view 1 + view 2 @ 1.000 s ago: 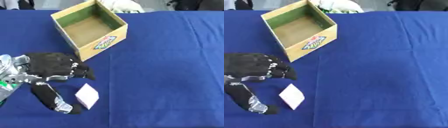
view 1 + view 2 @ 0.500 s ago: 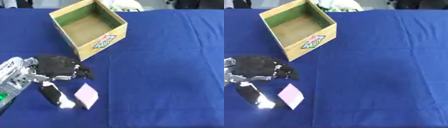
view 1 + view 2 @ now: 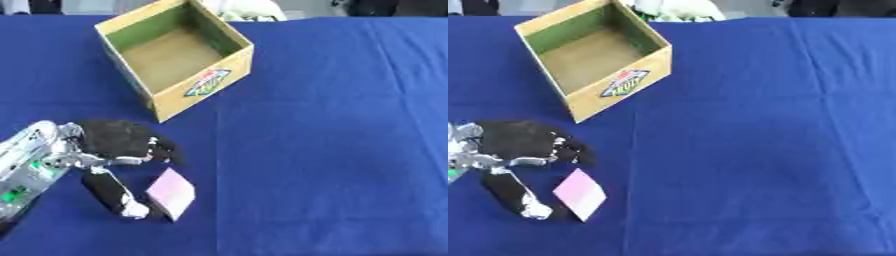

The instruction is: Pick up objects on the table and place them in the box.

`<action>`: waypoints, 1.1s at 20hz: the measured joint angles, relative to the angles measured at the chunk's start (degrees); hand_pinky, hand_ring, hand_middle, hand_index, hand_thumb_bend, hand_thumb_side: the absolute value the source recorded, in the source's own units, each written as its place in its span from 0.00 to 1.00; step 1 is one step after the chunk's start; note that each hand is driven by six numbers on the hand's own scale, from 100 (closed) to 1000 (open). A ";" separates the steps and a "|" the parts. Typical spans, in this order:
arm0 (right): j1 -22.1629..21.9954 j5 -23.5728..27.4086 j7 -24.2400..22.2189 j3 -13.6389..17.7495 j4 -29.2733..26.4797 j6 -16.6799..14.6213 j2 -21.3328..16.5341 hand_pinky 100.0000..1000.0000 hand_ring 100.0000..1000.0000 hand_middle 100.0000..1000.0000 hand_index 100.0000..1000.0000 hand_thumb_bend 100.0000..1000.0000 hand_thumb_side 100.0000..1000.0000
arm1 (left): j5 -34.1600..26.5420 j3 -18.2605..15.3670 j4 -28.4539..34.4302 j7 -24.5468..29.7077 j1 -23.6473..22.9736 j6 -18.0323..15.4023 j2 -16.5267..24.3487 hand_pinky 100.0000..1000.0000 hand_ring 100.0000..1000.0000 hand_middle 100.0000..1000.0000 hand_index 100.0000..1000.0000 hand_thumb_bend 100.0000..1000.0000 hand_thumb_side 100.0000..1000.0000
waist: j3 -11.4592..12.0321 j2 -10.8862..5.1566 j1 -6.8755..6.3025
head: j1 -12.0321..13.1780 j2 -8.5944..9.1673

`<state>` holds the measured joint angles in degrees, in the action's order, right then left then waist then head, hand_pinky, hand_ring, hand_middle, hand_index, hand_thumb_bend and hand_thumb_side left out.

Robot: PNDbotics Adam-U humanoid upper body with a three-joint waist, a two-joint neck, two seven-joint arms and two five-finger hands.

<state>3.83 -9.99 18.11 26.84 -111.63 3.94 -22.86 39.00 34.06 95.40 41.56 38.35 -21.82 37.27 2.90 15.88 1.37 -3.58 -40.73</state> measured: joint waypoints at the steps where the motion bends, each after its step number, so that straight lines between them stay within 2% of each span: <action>1: 0.00 0.01 0.00 0.00 0.01 0.00 0.05 0.43 0.69 0.55 0.74 0.00 1.00 | 0.01 0.01 -0.01 -0.13 0.01 -0.13 -0.05 0.79 0.86 0.85 0.93 0.33 0.81 | -0.01 0.00 -0.02 | 0.06 0.00; 6: 0.02 0.03 0.07 0.03 0.05 0.08 0.37 0.43 0.69 0.55 0.74 0.00 1.00 | -0.54 0.31 0.03 -0.73 0.02 -0.73 -0.43 0.77 0.85 0.83 0.93 0.29 0.79 | -0.10 0.00 -0.13 | 0.19 0.01; 15: 0.01 0.03 0.52 0.35 0.36 0.57 0.39 0.43 0.69 0.55 0.73 0.00 1.00 | -2.64 0.74 1.17 -1.10 0.02 -1.11 -0.43 0.72 0.77 0.75 0.83 0.21 0.73 | -0.17 0.00 -0.23 | 0.32 0.01; 17: 0.01 0.04 0.62 0.36 0.36 0.67 0.40 0.43 0.69 0.55 0.73 0.00 1.00 | -2.95 0.82 1.15 -1.01 0.02 -1.01 -0.43 0.69 0.73 0.71 0.79 0.16 0.69 | -0.22 0.00 -0.24 | 0.33 0.01; 19: 0.00 0.05 0.70 0.37 0.36 0.75 0.42 0.43 0.69 0.55 0.73 0.00 1.00 | -3.24 0.86 1.14 -0.87 0.02 -0.88 -0.43 0.62 0.66 0.64 0.72 0.08 0.59 | -0.26 0.00 -0.26 | 0.34 0.01; 22: 0.00 0.08 0.84 0.38 0.36 0.88 0.48 0.43 0.69 0.55 0.73 0.00 1.00 | -3.34 0.85 1.14 -0.73 0.03 -0.74 -0.43 0.58 0.61 0.62 0.69 0.04 0.52 | -0.26 0.00 -0.29 | 0.35 0.01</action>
<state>3.83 -9.90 18.95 27.22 -111.26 4.82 -22.38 35.66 34.91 96.55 40.83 38.38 -22.56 36.84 2.65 15.88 1.08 -3.23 -40.72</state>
